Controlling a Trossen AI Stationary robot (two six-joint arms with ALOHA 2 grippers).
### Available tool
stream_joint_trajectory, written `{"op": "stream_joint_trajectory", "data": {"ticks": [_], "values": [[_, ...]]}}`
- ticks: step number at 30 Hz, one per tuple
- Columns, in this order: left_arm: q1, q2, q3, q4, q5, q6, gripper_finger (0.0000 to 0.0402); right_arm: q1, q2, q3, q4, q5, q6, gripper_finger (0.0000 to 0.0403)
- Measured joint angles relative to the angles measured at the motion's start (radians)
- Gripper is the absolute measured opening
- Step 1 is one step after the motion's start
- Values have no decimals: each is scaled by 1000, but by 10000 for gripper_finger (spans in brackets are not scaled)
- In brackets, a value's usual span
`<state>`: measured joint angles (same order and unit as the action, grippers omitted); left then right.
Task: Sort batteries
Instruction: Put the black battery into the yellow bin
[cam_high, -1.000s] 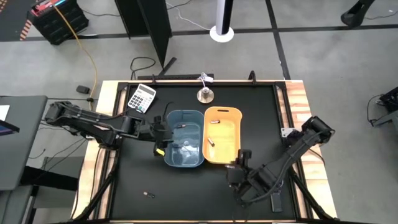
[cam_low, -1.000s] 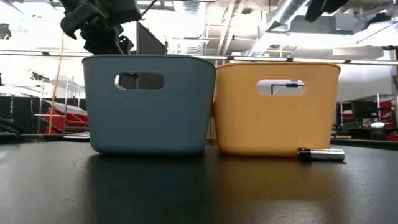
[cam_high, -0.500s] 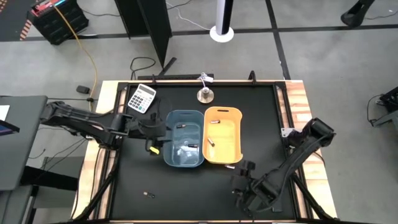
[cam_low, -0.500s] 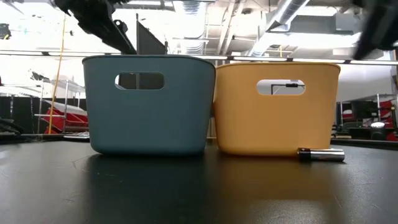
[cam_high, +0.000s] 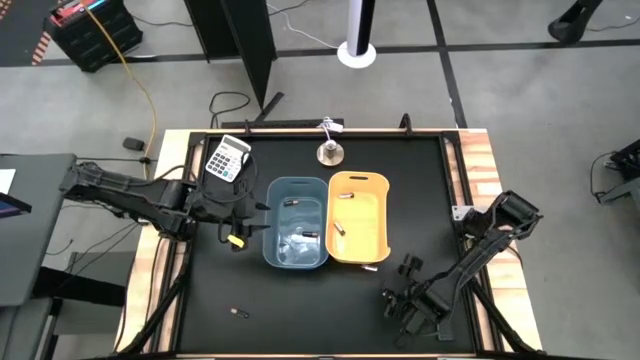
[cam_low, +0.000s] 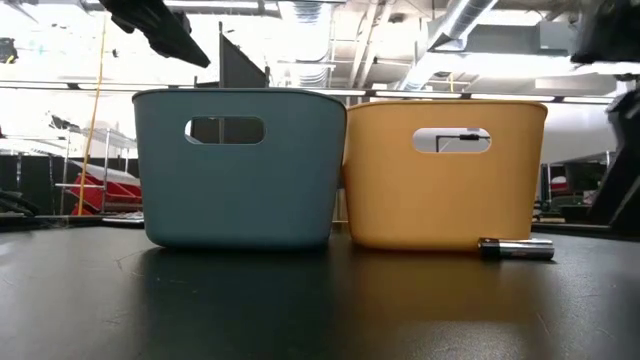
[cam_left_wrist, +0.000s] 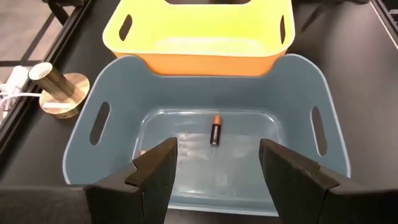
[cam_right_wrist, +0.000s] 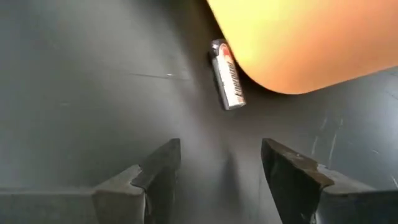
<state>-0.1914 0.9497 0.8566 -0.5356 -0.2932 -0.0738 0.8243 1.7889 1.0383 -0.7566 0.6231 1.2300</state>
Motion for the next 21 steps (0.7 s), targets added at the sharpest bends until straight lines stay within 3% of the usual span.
{"op": "stream_joint_trajectory", "data": {"ticks": [9,21], "values": [[-25,0,0,-26,-1,-34,224,-67,0,-129,258,7,-125,242],[-28,0,0,-35,-8,-43,224,-132,-3,-144,308,11,-235,242]]}}
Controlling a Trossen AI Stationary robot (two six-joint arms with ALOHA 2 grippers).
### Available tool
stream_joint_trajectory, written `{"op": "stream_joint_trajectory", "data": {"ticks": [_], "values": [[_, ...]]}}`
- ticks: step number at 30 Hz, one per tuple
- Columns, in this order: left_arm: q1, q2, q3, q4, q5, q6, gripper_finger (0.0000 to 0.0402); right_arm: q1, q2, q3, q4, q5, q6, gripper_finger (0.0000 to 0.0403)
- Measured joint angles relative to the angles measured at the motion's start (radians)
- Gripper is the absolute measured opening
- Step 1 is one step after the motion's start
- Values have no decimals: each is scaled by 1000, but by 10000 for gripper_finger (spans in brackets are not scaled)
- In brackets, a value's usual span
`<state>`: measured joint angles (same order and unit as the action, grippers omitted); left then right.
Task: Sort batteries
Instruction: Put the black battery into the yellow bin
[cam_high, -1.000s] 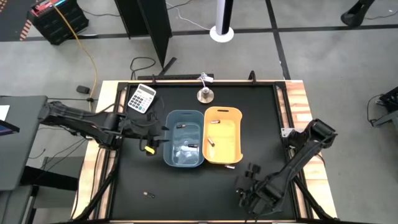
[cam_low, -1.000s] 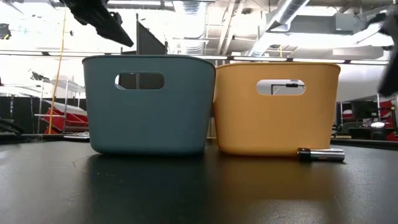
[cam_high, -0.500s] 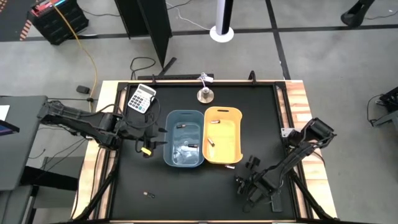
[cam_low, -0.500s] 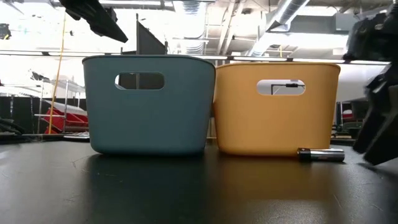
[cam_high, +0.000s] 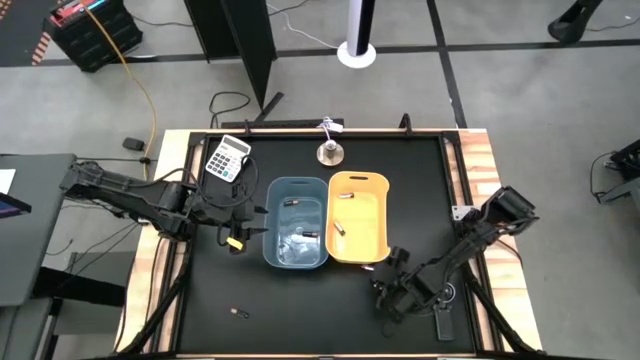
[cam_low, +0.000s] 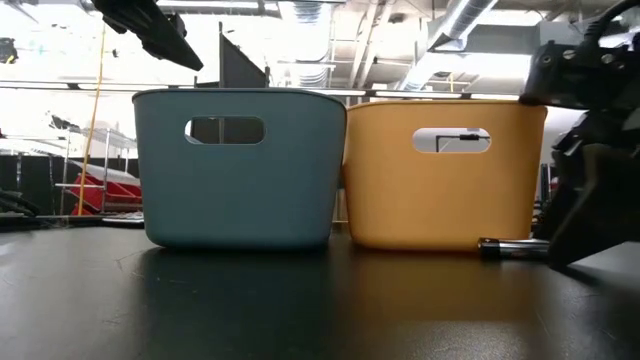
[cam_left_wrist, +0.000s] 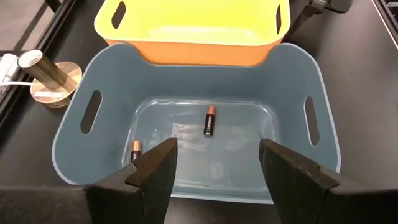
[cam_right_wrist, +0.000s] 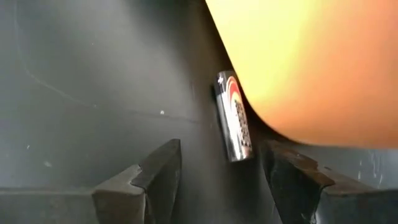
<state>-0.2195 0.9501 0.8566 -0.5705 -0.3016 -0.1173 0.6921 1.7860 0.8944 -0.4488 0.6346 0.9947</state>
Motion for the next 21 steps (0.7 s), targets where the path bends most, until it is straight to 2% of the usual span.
{"op": "stream_joint_trajectory", "data": {"ticks": [8,21], "values": [[0,0,0,0,0,0,224,-28,1,-1,27,-8,-39,235],[0,0,0,0,0,0,224,-28,2,0,43,-64,-36,152]]}}
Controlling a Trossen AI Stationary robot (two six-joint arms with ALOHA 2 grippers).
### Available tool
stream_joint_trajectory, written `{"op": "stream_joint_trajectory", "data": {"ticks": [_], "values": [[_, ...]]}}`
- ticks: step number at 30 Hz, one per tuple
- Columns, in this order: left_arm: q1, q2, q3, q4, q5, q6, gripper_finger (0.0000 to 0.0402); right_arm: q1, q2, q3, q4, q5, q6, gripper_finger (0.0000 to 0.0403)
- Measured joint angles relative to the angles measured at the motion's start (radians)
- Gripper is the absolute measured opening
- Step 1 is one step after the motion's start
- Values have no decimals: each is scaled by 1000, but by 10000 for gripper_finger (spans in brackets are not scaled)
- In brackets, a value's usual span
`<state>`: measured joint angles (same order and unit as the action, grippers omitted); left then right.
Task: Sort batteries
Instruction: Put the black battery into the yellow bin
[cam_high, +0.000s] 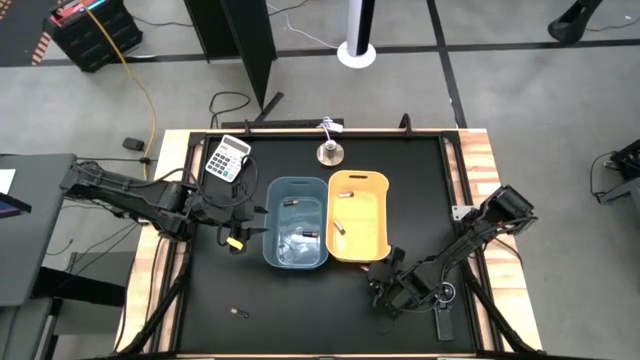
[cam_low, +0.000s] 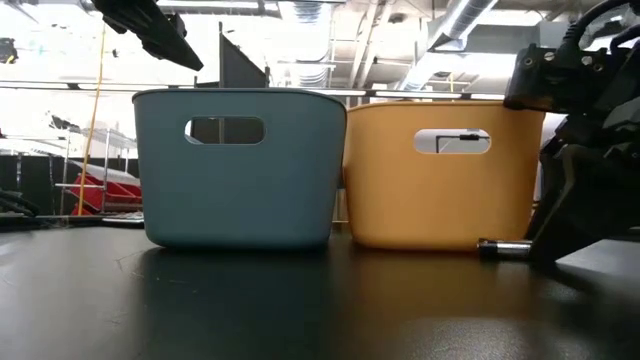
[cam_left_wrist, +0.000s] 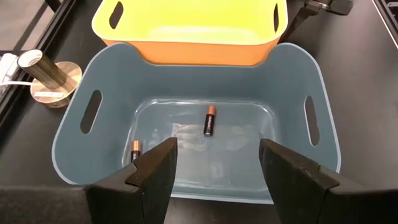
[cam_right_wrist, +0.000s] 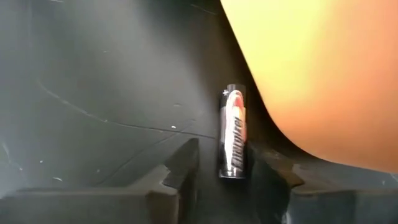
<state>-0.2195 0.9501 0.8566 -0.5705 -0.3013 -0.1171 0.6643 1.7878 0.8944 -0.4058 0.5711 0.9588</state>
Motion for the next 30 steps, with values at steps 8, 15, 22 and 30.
{"op": "stream_joint_trajectory", "data": {"ticks": [8,15,22,30], "values": [[0,0,-8,0,0,-2,224,0,0,0,46,-44,-26,83],[-20,1,-26,-14,1,-27,224,16,0,0,53,-46,-26,51],[-49,0,-26,-16,1,-37,224,48,0,0,82,-52,-29,48],[-50,0,-26,-13,1,-37,224,104,1,74,76,-88,-128,48]]}}
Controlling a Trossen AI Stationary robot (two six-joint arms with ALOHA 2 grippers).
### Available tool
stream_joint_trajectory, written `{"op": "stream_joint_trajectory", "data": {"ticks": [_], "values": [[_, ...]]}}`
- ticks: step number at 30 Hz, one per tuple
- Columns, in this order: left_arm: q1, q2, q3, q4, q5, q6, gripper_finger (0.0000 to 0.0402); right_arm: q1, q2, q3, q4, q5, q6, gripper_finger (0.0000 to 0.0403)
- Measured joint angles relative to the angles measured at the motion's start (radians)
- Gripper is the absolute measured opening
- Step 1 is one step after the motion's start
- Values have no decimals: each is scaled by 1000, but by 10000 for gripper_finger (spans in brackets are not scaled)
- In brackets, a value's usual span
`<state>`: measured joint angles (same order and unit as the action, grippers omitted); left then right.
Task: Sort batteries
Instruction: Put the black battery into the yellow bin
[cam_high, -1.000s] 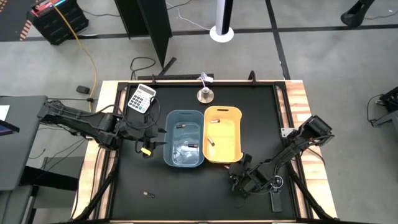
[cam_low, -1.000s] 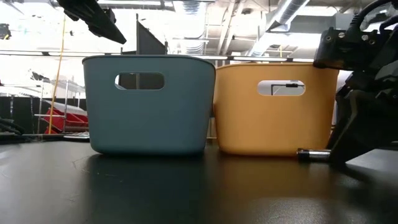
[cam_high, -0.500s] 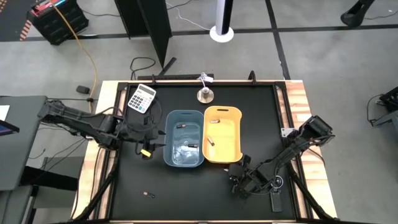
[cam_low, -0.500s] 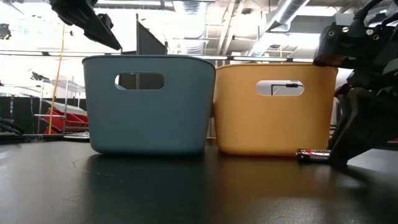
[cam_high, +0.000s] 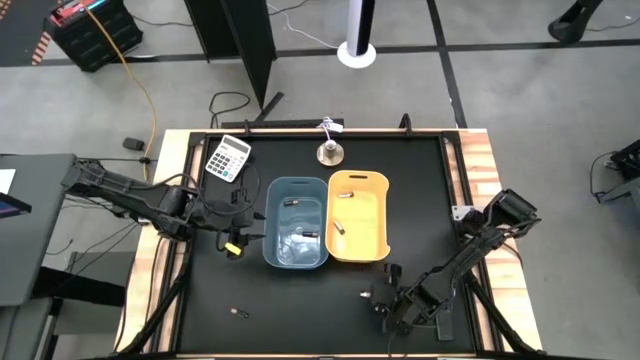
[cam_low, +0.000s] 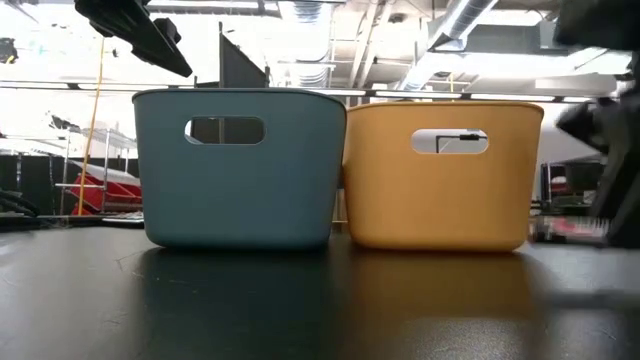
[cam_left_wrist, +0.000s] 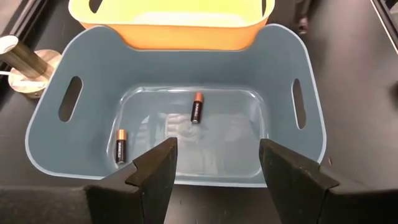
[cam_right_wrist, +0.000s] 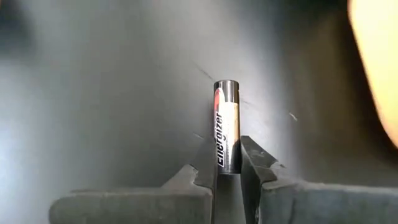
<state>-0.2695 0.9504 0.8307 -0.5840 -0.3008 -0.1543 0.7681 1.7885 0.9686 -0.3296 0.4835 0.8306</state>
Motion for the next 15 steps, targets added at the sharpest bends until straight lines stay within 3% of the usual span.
{"op": "stream_joint_trajectory", "data": {"ticks": [8,15], "values": [[0,0,0,16,-12,8,224,1,0,201,-82,64,-196,47],[-3,0,0,21,-14,6,224,-22,-2,485,-354,276,-454,47]]}}
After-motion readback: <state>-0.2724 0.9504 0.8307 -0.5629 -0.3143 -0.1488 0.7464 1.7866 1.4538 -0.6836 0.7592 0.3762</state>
